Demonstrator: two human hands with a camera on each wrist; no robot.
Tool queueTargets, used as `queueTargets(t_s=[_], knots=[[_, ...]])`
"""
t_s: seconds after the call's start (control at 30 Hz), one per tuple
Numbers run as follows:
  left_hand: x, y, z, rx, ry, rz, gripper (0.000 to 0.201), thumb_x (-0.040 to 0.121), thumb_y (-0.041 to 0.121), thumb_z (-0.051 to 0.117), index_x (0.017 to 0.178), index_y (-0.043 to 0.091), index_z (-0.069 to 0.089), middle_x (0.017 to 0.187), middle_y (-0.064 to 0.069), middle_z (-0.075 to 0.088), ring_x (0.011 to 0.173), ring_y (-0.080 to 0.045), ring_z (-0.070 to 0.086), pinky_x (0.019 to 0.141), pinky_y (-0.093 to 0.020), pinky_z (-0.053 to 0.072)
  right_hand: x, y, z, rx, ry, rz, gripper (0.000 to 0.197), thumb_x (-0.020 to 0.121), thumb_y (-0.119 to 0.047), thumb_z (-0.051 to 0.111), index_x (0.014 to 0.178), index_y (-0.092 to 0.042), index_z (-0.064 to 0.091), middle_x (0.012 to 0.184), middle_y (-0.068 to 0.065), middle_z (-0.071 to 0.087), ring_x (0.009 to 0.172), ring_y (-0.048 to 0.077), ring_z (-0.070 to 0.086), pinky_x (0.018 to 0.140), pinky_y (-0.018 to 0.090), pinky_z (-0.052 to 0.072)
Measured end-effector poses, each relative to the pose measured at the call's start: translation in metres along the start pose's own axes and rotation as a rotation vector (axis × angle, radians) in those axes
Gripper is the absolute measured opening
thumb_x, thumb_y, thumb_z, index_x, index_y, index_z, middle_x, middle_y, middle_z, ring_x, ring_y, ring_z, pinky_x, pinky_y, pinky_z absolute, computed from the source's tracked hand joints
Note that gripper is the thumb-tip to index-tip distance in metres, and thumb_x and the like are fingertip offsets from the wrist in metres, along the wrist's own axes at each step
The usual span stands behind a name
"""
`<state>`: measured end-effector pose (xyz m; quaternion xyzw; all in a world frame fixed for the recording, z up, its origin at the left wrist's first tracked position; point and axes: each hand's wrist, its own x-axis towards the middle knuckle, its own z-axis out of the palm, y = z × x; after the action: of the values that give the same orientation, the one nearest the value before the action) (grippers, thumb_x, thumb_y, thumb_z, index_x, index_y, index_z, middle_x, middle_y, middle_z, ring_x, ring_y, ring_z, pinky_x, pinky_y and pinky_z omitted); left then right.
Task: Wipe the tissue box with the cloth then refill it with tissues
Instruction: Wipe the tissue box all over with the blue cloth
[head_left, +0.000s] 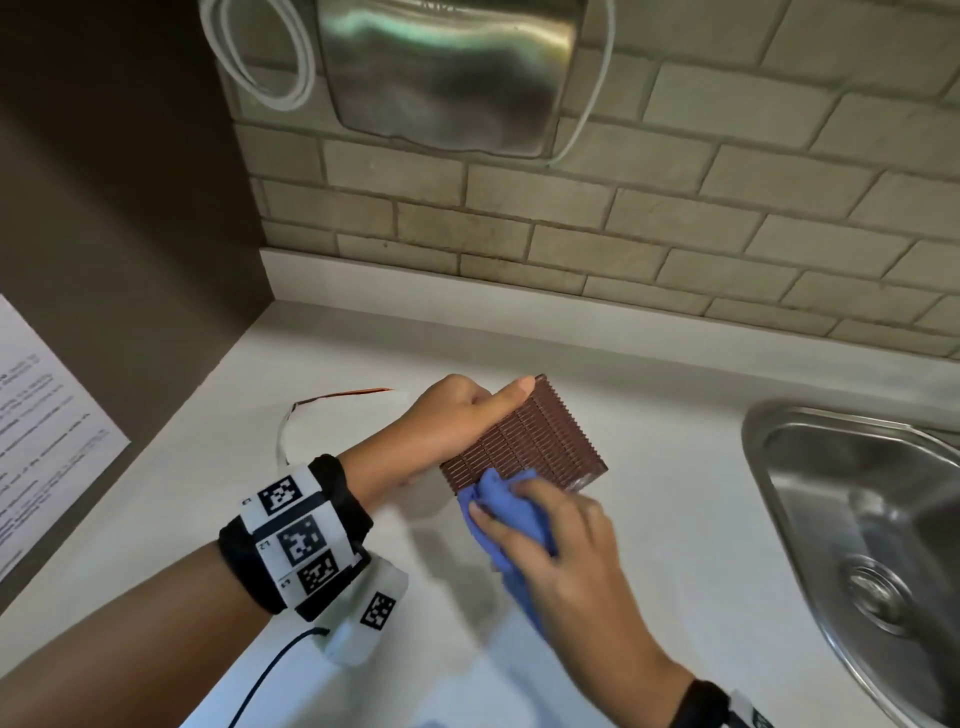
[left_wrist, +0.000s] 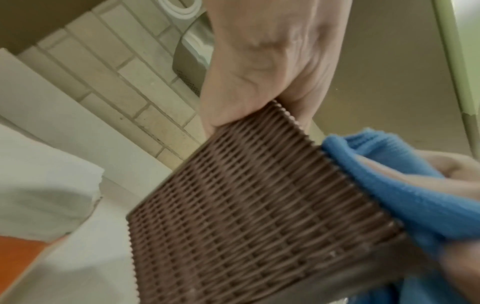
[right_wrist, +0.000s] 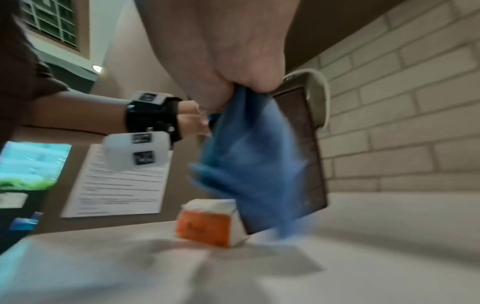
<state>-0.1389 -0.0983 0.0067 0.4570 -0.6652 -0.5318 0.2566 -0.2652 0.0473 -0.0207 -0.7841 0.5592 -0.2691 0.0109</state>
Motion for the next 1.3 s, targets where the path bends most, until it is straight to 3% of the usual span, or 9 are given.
queueTargets(t_s=[0.07,0.17,0.27,0.5,0.67,0.83,1.0,1.13,1.3], knots=[[-0.001,-0.001,-0.005,0.029,0.027,0.016,0.077,0.059,0.091,0.045,0.072,0.017,0.059,0.068,-0.007,0.052,0.060,-0.017,0.048,0.064,-0.032,0.035,0.011,0.022,-0.008,0.039,0.133,0.102,0.021,0.086,-0.047,0.061,0.107,-0.049,0.058,0.109,-0.012,0.060,0.103,0.014,0.056,0.091,0.034,0.047],[-0.006,0.000,-0.013,0.017,0.015,0.018,0.087,0.066,0.085,0.046,0.070,-0.001,0.063,0.069,-0.011,0.066,0.061,-0.019,0.061,0.066,-0.031,0.044,0.026,0.047,-0.038,0.261,0.324,0.251,0.029,0.088,-0.037,0.050,0.114,-0.032,0.063,0.115,-0.003,0.052,0.109,0.013,0.049,0.098,0.017,0.036],[-0.016,0.007,-0.016,-0.020,-0.015,0.066,0.077,0.073,0.073,0.046,0.079,0.001,0.072,0.074,-0.007,0.074,0.065,-0.014,0.068,0.066,-0.028,0.048,0.037,0.060,-0.066,0.438,0.398,0.386,0.035,0.094,-0.030,0.040,0.123,-0.040,0.057,0.115,-0.006,0.046,0.115,0.002,0.042,0.096,0.001,0.025],[-0.027,0.005,-0.006,0.076,0.056,0.378,0.050,0.079,0.063,0.045,0.061,0.017,0.053,0.057,0.012,0.044,0.055,-0.006,0.041,0.058,-0.030,0.034,0.044,0.024,-0.042,0.393,0.066,0.163,0.052,0.094,-0.060,0.016,0.141,-0.048,0.031,0.154,-0.022,0.023,0.145,0.002,0.011,0.117,0.037,0.013],[-0.040,-0.003,-0.004,0.063,0.121,0.480,0.032,0.082,0.056,0.046,0.057,0.037,0.053,0.055,0.016,0.047,0.055,-0.001,0.044,0.056,-0.017,0.033,0.053,0.033,-0.054,0.517,-0.026,0.314,0.036,0.083,-0.073,0.006,0.118,-0.083,0.010,0.131,-0.060,0.004,0.136,-0.019,-0.002,0.121,0.035,0.004],[-0.028,-0.013,-0.007,-0.004,0.223,0.412,0.040,0.079,0.058,0.046,0.061,0.023,0.056,0.057,0.009,0.046,0.058,-0.005,0.041,0.058,-0.031,0.034,0.032,-0.006,-0.047,0.275,-0.106,0.216,0.044,0.083,-0.070,0.002,0.127,-0.076,0.008,0.147,-0.045,-0.004,0.140,-0.006,-0.011,0.110,0.028,0.003],[-0.024,-0.005,-0.002,0.079,0.258,0.373,0.063,0.073,0.067,0.043,0.069,0.006,0.060,0.061,-0.014,0.054,0.060,-0.012,0.046,0.061,-0.038,0.041,0.031,0.011,-0.035,0.131,0.062,0.138,0.041,0.094,-0.061,0.017,0.135,-0.064,0.022,0.154,-0.029,0.010,0.128,0.005,0.020,0.102,0.021,0.015],[-0.020,0.009,0.003,0.185,0.243,0.245,0.077,0.074,0.076,0.040,0.062,0.001,0.050,0.057,-0.004,0.039,0.056,-0.013,0.037,0.058,-0.033,0.033,0.026,0.014,-0.020,-0.249,0.321,0.080,0.039,0.093,-0.030,0.046,0.131,-0.031,0.056,0.144,-0.001,0.046,0.114,0.028,0.041,0.088,0.038,0.036],[-0.018,0.017,0.001,0.348,0.230,0.122,0.060,0.086,0.064,0.045,0.053,0.016,0.034,0.050,0.000,0.035,0.048,-0.014,0.035,0.051,-0.029,0.028,-0.004,0.026,-0.006,-0.381,0.280,-0.119,0.034,0.093,-0.017,0.053,0.127,-0.015,0.061,0.142,-0.004,0.048,0.100,0.025,0.046,0.089,0.032,0.040]])
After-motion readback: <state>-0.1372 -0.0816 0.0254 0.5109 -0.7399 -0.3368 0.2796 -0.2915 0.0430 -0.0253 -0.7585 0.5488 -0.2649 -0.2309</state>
